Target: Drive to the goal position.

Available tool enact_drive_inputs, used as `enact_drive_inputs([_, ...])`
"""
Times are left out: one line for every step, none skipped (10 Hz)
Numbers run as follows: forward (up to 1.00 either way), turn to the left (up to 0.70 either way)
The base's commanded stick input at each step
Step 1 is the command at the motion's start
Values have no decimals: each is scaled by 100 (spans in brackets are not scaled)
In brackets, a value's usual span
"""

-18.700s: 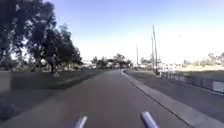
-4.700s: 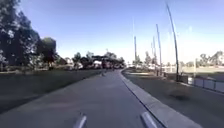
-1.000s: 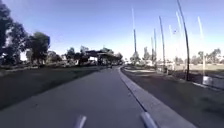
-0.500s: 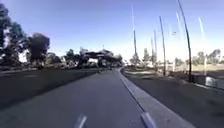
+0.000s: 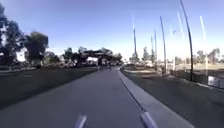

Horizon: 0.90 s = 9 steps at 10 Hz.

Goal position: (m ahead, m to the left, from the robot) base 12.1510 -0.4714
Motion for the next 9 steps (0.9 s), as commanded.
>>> enact_drive_inputs([98,0])
enact_drive_inputs([98,0])
enact_drive_inputs([98,0])
enact_drive_inputs([98,0])
enact_drive_inputs([98,0])
enact_drive_inputs([98,0])
enact_drive_inputs([98,0])
enact_drive_inputs([98,0])
enact_drive_inputs([98,0])
